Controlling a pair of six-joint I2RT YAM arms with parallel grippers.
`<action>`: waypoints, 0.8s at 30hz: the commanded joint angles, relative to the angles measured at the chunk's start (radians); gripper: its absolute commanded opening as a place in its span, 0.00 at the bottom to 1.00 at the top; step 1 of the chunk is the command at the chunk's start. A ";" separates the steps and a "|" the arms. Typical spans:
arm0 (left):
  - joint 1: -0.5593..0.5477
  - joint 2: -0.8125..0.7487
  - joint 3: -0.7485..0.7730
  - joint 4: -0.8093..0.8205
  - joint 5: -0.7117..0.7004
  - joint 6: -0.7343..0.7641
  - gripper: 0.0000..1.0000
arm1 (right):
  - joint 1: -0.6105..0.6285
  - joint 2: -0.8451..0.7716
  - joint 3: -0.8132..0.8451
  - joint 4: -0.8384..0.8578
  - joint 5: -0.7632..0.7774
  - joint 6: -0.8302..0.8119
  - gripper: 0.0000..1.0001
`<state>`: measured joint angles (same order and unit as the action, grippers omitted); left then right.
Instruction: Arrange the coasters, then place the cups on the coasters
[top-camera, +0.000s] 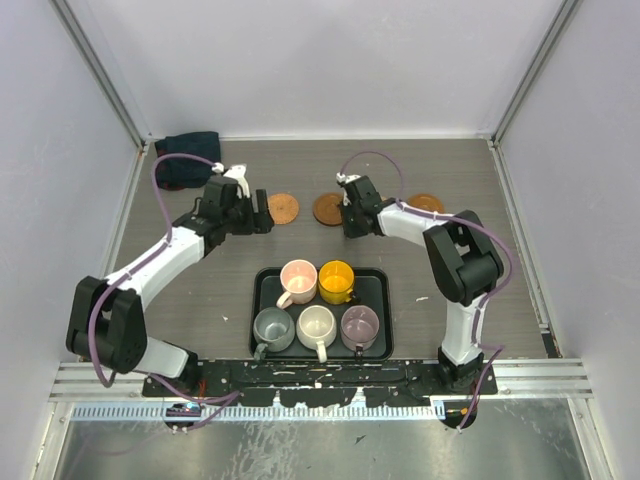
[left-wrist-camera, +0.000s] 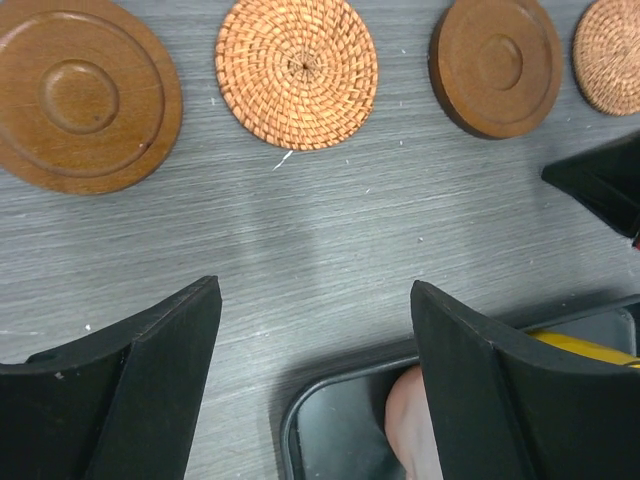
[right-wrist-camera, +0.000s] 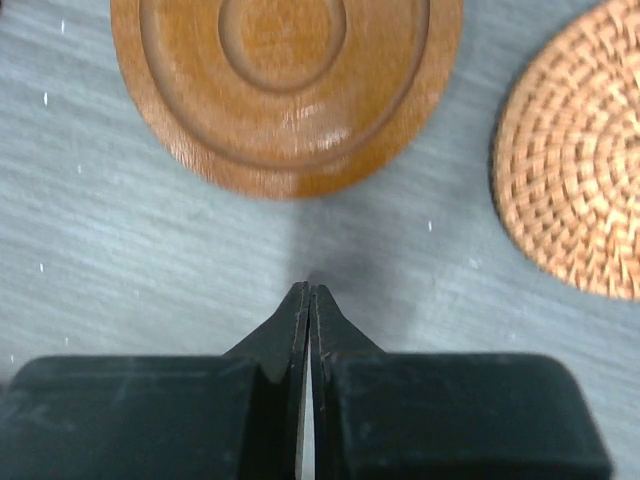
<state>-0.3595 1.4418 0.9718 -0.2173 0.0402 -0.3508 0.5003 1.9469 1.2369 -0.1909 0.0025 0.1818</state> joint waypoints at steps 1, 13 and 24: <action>0.002 -0.117 0.025 -0.011 -0.049 0.011 0.81 | 0.007 -0.164 -0.039 -0.039 0.024 -0.012 0.09; 0.001 -0.342 -0.042 -0.091 -0.119 -0.015 0.98 | -0.022 -0.551 -0.188 0.046 0.206 0.014 0.55; 0.001 -0.564 -0.170 -0.122 -0.132 -0.084 0.98 | -0.046 -0.848 -0.403 0.045 0.312 0.062 0.73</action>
<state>-0.3599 0.9569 0.8265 -0.3508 -0.0696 -0.4129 0.4549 1.2072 0.8669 -0.1623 0.2455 0.1993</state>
